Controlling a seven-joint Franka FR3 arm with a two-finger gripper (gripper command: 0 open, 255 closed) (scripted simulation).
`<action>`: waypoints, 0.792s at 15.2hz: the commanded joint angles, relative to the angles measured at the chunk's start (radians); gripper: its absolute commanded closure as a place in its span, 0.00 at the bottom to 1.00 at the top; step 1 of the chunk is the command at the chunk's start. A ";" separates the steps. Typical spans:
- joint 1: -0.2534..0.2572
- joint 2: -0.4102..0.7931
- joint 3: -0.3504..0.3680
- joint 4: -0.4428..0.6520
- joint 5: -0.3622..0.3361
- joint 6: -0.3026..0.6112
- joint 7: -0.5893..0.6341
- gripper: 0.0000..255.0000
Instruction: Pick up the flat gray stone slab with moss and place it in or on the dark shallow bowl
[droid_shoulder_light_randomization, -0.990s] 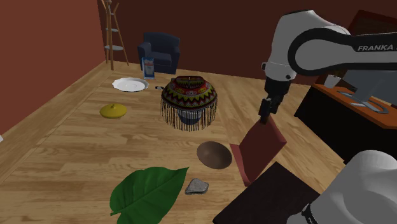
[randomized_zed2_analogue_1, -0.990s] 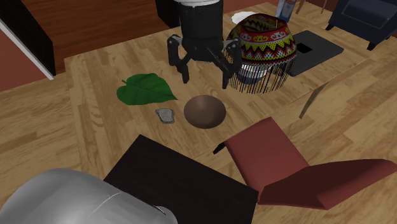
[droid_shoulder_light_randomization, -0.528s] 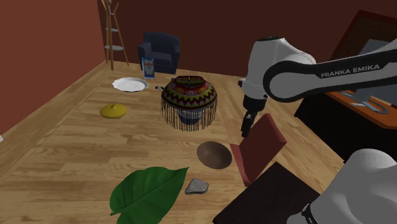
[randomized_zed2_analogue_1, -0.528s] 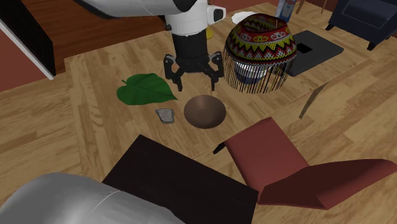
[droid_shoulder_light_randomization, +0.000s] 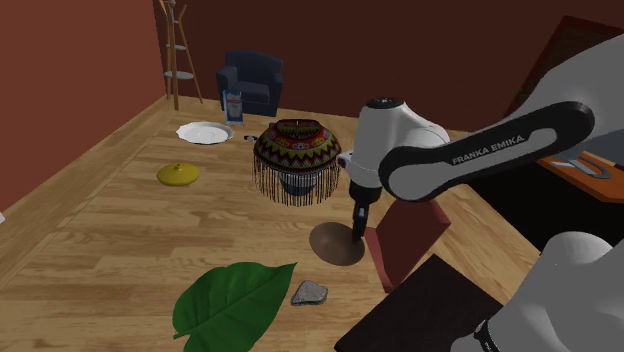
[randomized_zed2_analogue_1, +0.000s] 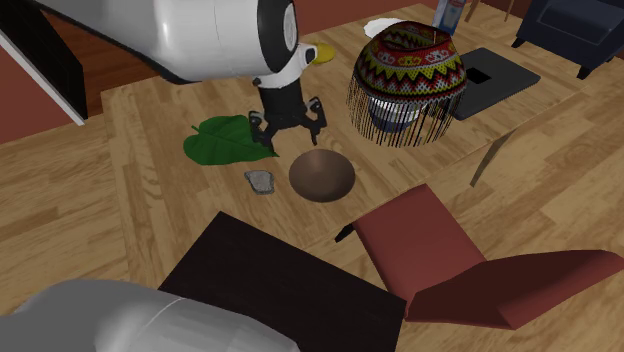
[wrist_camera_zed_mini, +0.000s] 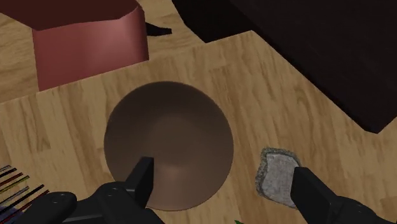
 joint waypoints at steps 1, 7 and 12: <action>0.022 0.066 0.018 -0.010 -0.009 0.084 -0.020 0.00; 0.066 0.264 0.063 0.010 -0.075 0.281 -0.073 0.00; 0.106 0.435 0.087 0.048 -0.189 0.423 -0.073 0.00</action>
